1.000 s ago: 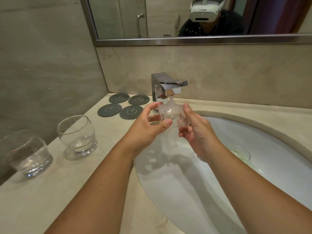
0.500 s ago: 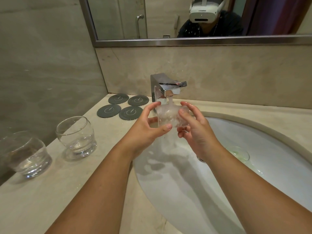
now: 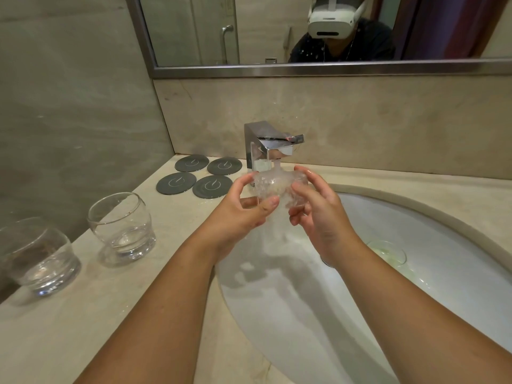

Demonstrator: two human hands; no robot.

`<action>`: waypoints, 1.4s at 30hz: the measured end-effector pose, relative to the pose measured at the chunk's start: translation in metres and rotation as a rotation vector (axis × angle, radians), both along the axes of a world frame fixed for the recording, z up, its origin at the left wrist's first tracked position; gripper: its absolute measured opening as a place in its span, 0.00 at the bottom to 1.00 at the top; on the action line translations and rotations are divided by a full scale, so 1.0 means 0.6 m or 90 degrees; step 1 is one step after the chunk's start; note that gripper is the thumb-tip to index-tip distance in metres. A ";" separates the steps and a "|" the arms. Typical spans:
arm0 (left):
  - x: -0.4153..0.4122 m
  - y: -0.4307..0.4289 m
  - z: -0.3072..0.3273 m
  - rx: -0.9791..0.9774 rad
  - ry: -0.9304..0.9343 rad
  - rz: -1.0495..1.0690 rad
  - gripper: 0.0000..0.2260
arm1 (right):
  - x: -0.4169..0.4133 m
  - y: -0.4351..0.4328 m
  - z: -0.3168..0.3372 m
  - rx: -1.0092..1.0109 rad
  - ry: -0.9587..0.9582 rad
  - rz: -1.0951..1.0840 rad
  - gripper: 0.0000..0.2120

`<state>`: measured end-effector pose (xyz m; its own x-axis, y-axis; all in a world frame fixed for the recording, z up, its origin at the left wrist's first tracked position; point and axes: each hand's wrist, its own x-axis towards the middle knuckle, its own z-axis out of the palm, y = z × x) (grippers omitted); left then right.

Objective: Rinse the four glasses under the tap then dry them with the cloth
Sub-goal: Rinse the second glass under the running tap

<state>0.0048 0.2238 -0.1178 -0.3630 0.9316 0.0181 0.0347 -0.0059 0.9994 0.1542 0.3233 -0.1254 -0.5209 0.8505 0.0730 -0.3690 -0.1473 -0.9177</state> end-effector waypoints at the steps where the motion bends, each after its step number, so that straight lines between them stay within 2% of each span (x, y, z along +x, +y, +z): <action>1: 0.000 -0.001 0.001 0.003 0.015 -0.002 0.38 | -0.001 0.001 -0.002 -0.005 0.002 0.002 0.17; 5: 0.000 -0.005 0.004 0.021 0.033 0.017 0.37 | -0.005 0.001 -0.007 -0.016 -0.022 0.007 0.20; 10: -0.002 0.002 0.000 0.034 -0.015 0.044 0.36 | -0.004 -0.002 -0.002 -0.039 -0.012 0.040 0.13; 14: -0.002 0.003 -0.002 0.020 -0.049 0.025 0.39 | -0.004 -0.001 -0.002 -0.017 -0.006 0.018 0.18; 18: 0.001 -0.001 0.000 0.018 0.042 0.009 0.41 | -0.003 0.001 -0.007 0.001 -0.017 -0.018 0.18; 21: 0.002 -0.004 0.002 0.043 0.100 0.020 0.33 | -0.007 0.001 -0.010 0.005 -0.043 -0.036 0.20; 25: -0.001 0.000 0.000 0.048 0.071 0.032 0.28 | -0.007 0.000 -0.008 -0.015 -0.051 -0.007 0.21; 29: 0.000 0.007 -0.002 0.044 -0.012 0.038 0.31 | 0.000 -0.002 0.000 -0.012 -0.010 0.008 0.21; 34: 0.003 0.000 0.002 0.039 0.016 0.010 0.40 | -0.004 -0.002 -0.004 0.002 -0.023 -0.039 0.22; 38: 0.005 -0.005 0.007 0.056 0.076 0.028 0.32 | -0.006 -0.002 -0.005 -0.014 -0.046 -0.041 0.27; 40: 0.004 -0.003 0.007 0.060 0.032 0.045 0.28 | -0.006 -0.004 -0.002 -0.042 -0.038 -0.021 0.30; 42: 0.006 0.000 0.008 0.061 -0.020 0.059 0.28 | -0.004 -0.004 0.000 -0.061 -0.019 0.007 0.28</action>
